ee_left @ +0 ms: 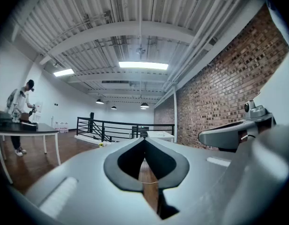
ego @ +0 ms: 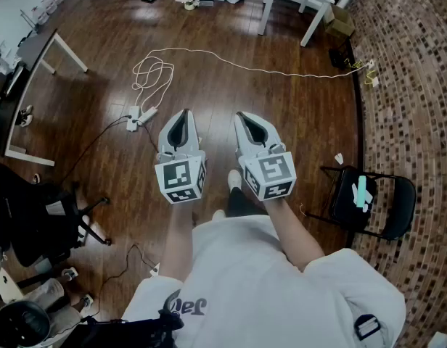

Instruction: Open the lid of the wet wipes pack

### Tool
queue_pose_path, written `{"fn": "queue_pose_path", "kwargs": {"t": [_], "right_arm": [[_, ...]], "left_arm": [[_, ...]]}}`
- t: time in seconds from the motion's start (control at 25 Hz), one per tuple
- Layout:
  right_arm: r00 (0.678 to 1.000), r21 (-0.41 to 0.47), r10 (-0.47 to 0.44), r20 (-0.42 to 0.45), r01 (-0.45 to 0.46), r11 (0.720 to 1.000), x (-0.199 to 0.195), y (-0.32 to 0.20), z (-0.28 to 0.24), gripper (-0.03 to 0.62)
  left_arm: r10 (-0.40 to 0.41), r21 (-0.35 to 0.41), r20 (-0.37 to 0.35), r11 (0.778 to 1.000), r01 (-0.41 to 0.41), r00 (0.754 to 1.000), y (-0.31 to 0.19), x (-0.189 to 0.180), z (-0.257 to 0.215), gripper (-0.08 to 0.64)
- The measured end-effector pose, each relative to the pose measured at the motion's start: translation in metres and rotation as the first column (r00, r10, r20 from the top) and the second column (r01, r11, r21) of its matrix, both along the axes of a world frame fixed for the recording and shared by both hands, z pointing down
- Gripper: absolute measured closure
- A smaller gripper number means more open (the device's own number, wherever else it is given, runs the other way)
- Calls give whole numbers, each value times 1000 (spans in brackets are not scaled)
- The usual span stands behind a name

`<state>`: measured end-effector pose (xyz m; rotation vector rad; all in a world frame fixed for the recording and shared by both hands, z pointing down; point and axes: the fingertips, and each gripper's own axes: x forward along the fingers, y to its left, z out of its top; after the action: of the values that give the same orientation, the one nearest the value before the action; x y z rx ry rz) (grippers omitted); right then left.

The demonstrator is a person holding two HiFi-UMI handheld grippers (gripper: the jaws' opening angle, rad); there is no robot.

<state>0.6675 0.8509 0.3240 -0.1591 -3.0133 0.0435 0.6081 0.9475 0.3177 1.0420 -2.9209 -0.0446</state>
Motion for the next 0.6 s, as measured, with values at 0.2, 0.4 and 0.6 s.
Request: {"fn": "queue_pose_path", "kwargs": {"t": [0.2,0.4,0.6], "right_arm": [[998,71,0,65,-5,997,-64,-42,-31,601],[988,70,-119,103,112,991,-113,-83,-49,601],[987,49,-151,60,149,988,-152,-113,-31,601]], "left_arm": [[12,-14,43,1000,-11,999,-41,-53,-25,543],[-37,-13,71,999,38,997,-87,-96,-36,543],[-66,-42,52,997,69,996,-111,-125,-25,543]]}}
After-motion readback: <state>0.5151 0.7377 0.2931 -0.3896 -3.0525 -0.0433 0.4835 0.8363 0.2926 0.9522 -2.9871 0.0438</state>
